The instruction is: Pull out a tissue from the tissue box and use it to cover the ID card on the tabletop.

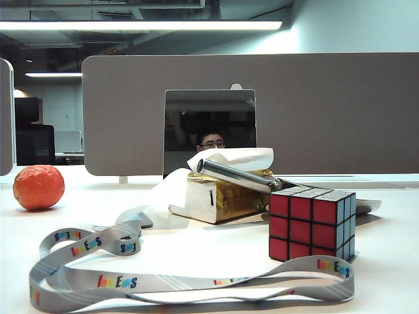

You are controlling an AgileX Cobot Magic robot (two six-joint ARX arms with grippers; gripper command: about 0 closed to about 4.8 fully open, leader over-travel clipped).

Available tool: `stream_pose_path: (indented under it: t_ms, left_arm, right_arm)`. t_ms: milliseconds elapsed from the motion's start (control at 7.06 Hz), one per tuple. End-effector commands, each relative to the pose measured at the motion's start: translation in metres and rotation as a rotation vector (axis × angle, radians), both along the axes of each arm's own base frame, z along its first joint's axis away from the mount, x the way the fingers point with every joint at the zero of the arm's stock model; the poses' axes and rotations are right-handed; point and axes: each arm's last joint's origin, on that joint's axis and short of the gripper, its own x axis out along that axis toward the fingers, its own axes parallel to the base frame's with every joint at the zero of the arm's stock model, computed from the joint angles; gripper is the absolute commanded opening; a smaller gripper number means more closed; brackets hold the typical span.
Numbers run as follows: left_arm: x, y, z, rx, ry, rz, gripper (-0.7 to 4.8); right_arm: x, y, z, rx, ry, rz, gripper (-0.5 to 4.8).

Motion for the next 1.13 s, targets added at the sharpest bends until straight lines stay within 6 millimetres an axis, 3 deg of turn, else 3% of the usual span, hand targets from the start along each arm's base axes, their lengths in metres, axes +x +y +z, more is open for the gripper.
stream_pose_path:
  t_ms: [142, 425, 566, 1133]
  left_arm:
    - [-0.0001, 0.0004, 0.002, 0.0, -0.013, 0.016, -0.06]
    - [0.0002, 0.0017, 0.0019, 0.031, -0.019, 0.063, -0.06]
    - [0.0005, 0.0042, 0.002, 0.185, -0.045, 0.154, -0.06]
    - [0.0005, 0.0042, 0.0022, 0.23, -0.054, 0.155, -0.06]
  right_arm:
    - [0.0002, -0.0001, 0.0009, -0.007, -0.021, -0.003, -0.01]
    - [0.0002, 0.0, 0.0012, -0.007, -0.024, 0.001, -0.01]
    - [0.0001, 0.0, 0.0018, -0.008, -0.029, 0.0, -0.01]
    - [-0.0002, 0.0, 0.0064, -0.015, -0.077, -0.001, -0.01]
